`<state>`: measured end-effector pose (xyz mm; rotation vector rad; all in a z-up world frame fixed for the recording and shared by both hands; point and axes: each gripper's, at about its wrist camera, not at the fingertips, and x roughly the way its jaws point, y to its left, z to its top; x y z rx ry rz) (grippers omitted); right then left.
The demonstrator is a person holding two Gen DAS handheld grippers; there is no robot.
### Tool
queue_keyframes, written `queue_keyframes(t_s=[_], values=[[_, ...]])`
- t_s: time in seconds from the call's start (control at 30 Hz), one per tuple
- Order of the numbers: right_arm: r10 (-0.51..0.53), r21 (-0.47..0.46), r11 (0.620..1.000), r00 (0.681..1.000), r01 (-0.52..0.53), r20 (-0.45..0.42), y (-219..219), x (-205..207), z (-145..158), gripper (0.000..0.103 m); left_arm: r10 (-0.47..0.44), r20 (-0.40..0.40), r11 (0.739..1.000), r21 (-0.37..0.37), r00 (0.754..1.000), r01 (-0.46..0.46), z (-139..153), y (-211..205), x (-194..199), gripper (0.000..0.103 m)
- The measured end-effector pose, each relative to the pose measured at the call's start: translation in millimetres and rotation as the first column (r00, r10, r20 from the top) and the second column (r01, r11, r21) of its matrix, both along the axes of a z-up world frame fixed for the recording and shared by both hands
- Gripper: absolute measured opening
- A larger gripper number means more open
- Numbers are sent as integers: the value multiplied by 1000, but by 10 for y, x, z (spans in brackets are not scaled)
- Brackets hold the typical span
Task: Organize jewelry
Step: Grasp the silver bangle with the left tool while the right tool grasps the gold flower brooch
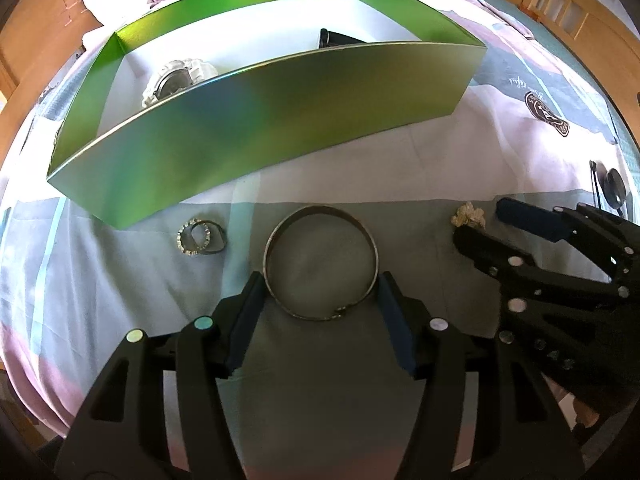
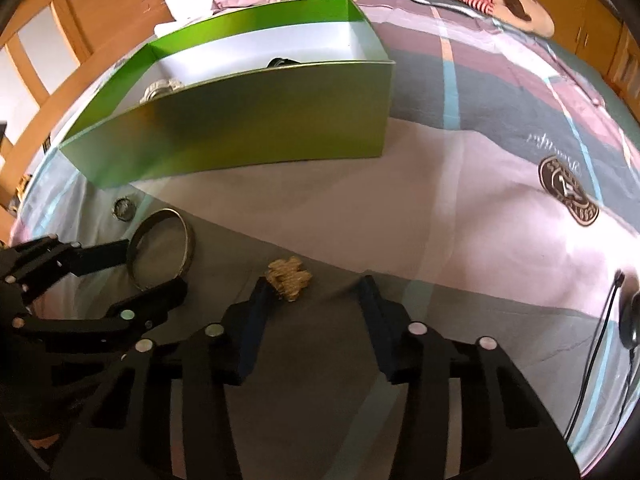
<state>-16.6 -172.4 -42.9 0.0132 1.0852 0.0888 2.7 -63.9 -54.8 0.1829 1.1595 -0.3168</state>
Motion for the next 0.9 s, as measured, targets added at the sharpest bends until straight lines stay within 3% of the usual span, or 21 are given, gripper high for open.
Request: queue_keyframes(t_s=[0.07,0.13,0.23,0.3,0.33,0.37,0.5,0.53,0.57,0.8,0.9], values=[[8,12,1000,1000,-8,5,11,-2,11,21,-1,2,1000,2,1000,1,-1,11,-8,59],[1,30,1000,1000,-1,6,-22,4,17,15,0,3,1000,-2,1000,0,3,19,-8,57],[-1,38,999,1000,1,4,-58,-7,27,15,2,3,1000,-5,1000,-2,11,20,-3,57],[7,15,1000,1000,-7,6,-47,-18,32,21,3,2,1000,-8,1000,-3,10,26,-4,57],[7,5,1000,1000,-7,13,-44,-17,37,38,4,2,1000,-8,1000,-4,5,25,-5,57],[5,2,1000,1000,-5,23,-45,-21,44,48,4,1,1000,-7,1000,-4,1,26,-4,57],[14,-3,1000,999,-14,43,-9,47,22,46,5,2,1000,-7,1000,-4,1,22,-9,58],[16,3,1000,999,-16,42,-5,66,9,30,4,1,1000,-9,1000,-4,2,24,-9,57],[13,8,1000,999,-14,42,-8,75,7,23,3,3,1000,-8,1000,-3,3,23,-11,57],[13,21,1000,998,-14,63,-7,51,138,23,23,37,1000,-18,999,-22,92,72,-39,56],[3,44,999,995,-7,101,-64,40,324,23,39,75,997,-63,996,-34,276,149,-74,55]])
